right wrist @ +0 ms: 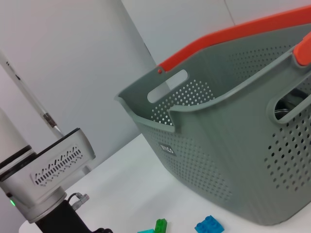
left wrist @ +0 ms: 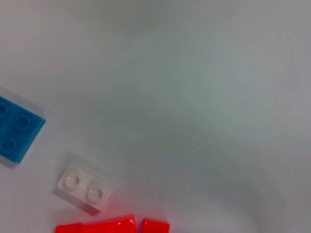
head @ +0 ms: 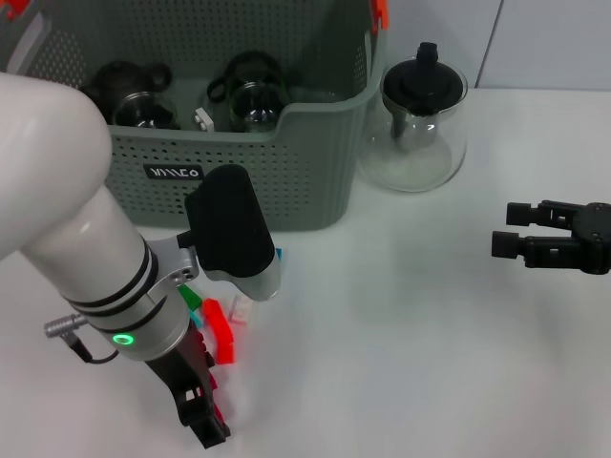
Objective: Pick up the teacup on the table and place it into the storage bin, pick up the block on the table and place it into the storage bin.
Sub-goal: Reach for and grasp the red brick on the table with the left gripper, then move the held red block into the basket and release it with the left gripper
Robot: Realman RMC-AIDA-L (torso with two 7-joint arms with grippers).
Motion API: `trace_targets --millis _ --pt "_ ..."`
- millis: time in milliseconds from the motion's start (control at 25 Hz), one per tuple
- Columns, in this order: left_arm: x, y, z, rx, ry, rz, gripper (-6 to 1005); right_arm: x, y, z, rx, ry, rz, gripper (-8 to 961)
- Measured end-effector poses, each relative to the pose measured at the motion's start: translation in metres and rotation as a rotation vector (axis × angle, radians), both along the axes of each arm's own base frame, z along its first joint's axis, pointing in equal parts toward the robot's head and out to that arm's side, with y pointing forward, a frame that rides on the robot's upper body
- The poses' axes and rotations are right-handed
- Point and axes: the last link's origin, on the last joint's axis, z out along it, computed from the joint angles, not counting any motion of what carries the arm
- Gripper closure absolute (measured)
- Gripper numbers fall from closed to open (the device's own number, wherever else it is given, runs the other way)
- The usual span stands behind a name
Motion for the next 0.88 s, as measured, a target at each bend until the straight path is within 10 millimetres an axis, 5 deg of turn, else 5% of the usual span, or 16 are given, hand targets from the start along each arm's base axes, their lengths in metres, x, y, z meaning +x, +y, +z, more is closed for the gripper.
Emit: trace_targets --millis 400,640,880 --pt "-0.001 0.0 -0.003 0.004 0.013 -0.005 131 0.0 0.0 0.0 0.002 -0.001 0.002 11" --pt "-0.002 0.001 -0.001 0.014 0.022 -0.007 276 0.001 0.0 0.001 0.004 -0.002 0.003 11" --pt "0.022 -0.002 0.029 0.06 -0.091 0.029 337 0.001 0.0 0.002 0.006 -0.002 0.003 10"
